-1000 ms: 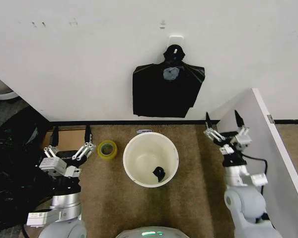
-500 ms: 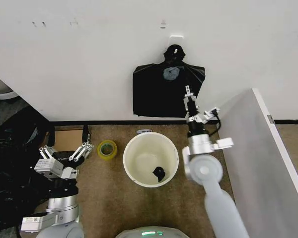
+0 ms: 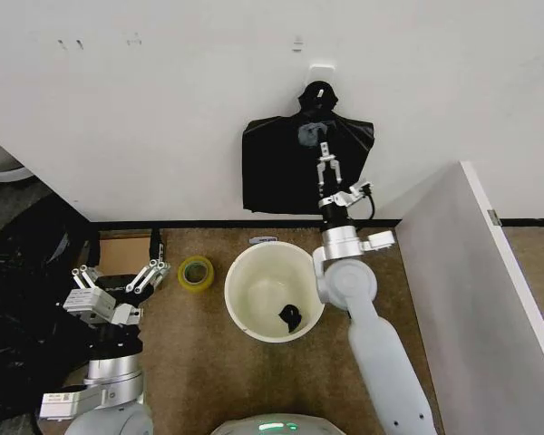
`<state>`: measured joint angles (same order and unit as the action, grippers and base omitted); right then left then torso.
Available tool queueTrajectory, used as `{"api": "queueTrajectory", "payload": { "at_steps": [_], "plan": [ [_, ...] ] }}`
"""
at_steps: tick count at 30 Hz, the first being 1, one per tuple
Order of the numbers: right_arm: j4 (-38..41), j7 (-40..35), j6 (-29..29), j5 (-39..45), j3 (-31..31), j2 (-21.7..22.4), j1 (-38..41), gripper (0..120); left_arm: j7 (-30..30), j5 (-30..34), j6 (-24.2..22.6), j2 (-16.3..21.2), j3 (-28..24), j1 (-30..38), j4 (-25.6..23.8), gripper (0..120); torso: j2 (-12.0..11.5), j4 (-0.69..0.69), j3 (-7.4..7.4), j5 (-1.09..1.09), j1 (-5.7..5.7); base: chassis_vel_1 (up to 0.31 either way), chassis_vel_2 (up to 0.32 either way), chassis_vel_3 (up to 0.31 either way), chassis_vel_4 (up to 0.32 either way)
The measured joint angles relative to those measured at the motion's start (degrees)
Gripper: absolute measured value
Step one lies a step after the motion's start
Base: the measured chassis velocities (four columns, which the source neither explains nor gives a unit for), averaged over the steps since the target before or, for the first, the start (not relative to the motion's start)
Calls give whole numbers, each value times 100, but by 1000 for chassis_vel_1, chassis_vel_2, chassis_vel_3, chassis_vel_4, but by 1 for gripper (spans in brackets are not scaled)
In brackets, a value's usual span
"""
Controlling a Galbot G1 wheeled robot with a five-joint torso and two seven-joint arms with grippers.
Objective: Place the garbage bag over the trash bin.
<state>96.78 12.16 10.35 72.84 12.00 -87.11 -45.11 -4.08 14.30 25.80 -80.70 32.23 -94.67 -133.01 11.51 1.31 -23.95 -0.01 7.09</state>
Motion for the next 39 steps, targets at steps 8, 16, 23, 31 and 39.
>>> {"api": "queueTrajectory", "payload": {
  "at_steps": [8, 16, 23, 31, 39],
  "plan": [
    [-249, 145, 30, -137, 47, -59, 216, 93, -59, 20, 2, 33, 40, 3, 74, 100, 0, 1, 0, 1, 0, 0, 0, 0, 0],
    [-236, 170, 39, -220, 122, -73, 196, 66, -73, 20, 24, 13, 11, 6, 142, 100, 0, 1, 0, 1, 0, 0, 0, 0, 0],
    [-141, 206, 51, -310, 131, -77, 152, 41, -83, 19, 35, 23, 12, -1, 142, 100, 0, 1, 0, 1, 0, 0, 0, 0, 0],
    [9, 252, 54, -366, 186, -53, -31, 14, -86, 19, 46, 41, 13, -9, 137, 100, 0, 1, 0, 1, 0, 0, 0, 0, 0],
    [81, 286, 58, -426, 241, 13, -188, 0, -87, 18, 49, 56, -4, -1, 148, 100, 0, 1, 0, 2, -1, 0, 0, 0, 0]
  ]
}}
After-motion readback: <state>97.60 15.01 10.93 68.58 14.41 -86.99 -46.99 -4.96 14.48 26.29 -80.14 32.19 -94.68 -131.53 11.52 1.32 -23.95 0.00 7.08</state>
